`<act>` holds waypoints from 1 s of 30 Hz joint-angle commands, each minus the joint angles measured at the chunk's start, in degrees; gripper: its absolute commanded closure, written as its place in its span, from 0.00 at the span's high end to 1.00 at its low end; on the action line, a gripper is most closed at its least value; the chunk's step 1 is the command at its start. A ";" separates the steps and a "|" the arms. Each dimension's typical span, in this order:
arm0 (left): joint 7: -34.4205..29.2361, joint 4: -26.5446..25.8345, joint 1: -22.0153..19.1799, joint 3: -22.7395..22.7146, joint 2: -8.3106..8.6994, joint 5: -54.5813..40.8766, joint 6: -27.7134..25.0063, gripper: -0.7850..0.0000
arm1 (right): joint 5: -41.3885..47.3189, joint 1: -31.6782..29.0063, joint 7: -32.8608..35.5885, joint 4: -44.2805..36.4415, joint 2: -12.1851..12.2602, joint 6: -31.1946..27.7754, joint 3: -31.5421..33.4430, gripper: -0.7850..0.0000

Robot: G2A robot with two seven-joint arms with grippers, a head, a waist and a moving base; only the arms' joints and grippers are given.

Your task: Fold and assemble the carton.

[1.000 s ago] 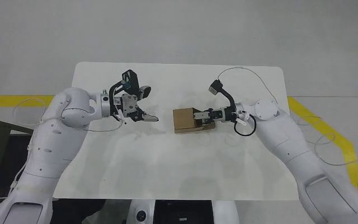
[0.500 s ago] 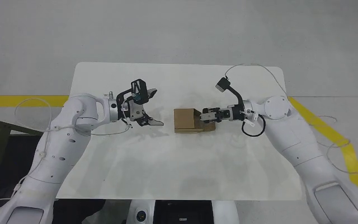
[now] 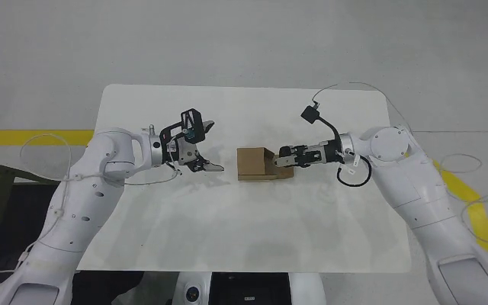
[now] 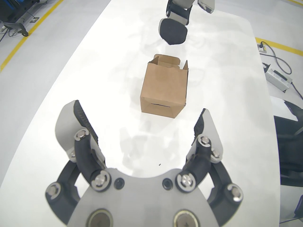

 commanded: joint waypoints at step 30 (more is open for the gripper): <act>29.94 8.12 1.78 10.85 -3.14 23.96 6.79 1.00 | -3.12 -8.15 -3.00 -3.25 1.01 19.05 -1.36 0.00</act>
